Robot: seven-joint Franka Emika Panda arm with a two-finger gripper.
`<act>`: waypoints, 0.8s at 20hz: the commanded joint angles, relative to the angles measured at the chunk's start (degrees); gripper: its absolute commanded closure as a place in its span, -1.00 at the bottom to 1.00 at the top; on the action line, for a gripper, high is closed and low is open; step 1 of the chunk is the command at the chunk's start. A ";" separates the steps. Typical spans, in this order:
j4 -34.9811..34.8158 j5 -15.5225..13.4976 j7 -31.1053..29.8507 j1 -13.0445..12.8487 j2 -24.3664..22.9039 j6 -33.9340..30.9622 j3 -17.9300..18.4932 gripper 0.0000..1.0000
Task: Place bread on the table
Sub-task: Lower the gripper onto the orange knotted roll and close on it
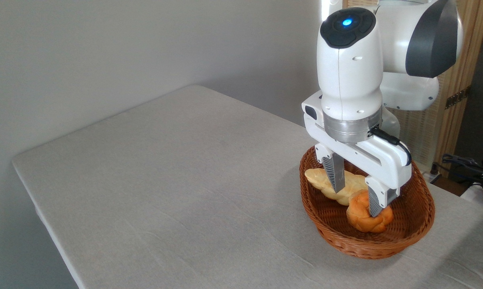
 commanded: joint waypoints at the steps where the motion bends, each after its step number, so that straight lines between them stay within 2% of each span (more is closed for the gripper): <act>1: -0.20 0.75 1.14 -0.50 0.67 1.51 0.12 0.35; 4: -0.20 0.75 2.10 -0.50 0.67 1.43 0.12 0.72; 7: -0.20 0.84 7.19 -0.42 0.67 1.42 0.21 0.80; 16: -0.02 0.84 7.65 -0.50 0.84 1.34 -0.32 0.96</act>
